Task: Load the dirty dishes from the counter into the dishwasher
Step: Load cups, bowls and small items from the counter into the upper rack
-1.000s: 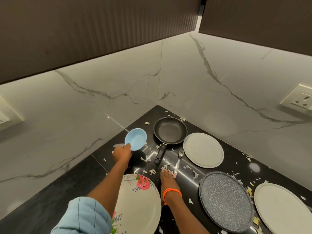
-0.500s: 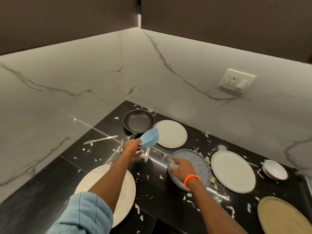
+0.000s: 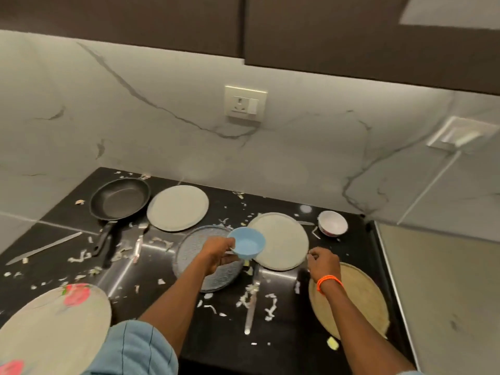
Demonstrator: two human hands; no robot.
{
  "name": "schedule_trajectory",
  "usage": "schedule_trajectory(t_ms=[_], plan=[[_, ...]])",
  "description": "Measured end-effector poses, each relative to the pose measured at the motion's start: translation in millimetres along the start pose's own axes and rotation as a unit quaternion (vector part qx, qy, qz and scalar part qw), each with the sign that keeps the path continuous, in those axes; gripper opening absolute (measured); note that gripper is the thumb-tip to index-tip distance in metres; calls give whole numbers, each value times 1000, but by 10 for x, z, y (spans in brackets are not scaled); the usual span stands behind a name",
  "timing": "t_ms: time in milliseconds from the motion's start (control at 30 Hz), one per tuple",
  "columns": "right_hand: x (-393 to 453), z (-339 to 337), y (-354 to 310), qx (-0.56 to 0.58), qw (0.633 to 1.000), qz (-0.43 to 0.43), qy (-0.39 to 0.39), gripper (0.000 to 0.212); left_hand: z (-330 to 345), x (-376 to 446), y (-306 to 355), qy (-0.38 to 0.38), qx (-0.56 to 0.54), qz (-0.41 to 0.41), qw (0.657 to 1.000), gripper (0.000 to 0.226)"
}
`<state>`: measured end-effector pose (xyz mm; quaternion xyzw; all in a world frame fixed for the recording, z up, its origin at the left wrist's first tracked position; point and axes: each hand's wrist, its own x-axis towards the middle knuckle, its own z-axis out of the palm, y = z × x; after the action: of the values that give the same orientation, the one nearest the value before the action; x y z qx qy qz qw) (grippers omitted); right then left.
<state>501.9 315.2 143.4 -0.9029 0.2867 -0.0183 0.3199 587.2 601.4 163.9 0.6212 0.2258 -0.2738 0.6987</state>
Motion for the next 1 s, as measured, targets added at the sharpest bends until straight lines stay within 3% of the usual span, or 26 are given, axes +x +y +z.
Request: schedule_trajectory(t_ms=[233,400,567,733,833,1000], plan=[[560,-418,475,13,1000,-10,21,22,1211,18,-73,-29,88,-11,996,24],[813,-556,528,-12,999,-34,28,11,1612,86,-91,-13,122,2,992,25],[1084,-520,561,-115,992,-42,-38,49,1750,56,-170,3,149,13,989,24],[1272,-466,651,-105,993,-27,-46,29,1781,33,-291,23,154,-6,988,23],[1259,-487,733,-51,997,-23,-44,22,1826,12,-348,19,158,-27,987,37],[1155,-704,792,170,985,11,-30,19,2005,-69,-304,2,129,-25,991,50]])
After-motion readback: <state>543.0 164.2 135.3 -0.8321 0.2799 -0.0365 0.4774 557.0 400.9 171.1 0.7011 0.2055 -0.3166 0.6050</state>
